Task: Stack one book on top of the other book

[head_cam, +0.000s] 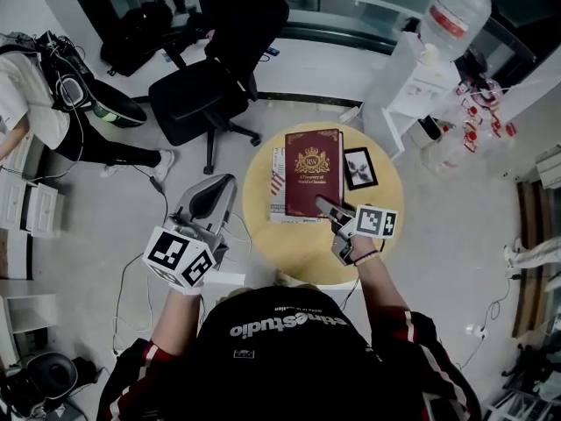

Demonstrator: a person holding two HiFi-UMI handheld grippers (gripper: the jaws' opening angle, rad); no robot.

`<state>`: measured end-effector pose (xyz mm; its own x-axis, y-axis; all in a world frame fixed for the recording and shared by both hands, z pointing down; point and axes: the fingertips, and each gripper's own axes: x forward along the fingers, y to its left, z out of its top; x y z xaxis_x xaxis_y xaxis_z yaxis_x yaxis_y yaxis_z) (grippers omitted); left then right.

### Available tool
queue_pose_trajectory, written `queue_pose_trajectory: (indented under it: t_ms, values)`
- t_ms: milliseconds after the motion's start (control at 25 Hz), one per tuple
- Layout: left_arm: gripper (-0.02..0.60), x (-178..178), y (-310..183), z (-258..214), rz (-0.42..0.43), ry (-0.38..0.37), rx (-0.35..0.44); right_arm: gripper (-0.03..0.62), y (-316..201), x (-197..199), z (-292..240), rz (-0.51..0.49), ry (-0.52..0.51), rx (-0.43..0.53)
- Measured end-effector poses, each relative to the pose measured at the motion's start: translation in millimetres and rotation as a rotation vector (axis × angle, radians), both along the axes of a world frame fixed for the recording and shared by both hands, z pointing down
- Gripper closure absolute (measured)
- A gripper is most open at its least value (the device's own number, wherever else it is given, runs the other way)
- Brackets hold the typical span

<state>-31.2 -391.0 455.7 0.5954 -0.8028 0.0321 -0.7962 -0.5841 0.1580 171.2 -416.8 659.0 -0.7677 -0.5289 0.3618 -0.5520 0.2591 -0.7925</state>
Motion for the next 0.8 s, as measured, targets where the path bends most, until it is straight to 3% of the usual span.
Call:
queue_pose_trajectory:
  t_ms: [800]
  values:
    - [0.565,-7.2,5.1,6.1,-0.045,-0.035,-0.027,0.368,-7.8,-25.8,87.3,-0.013,-0.037,-0.182]
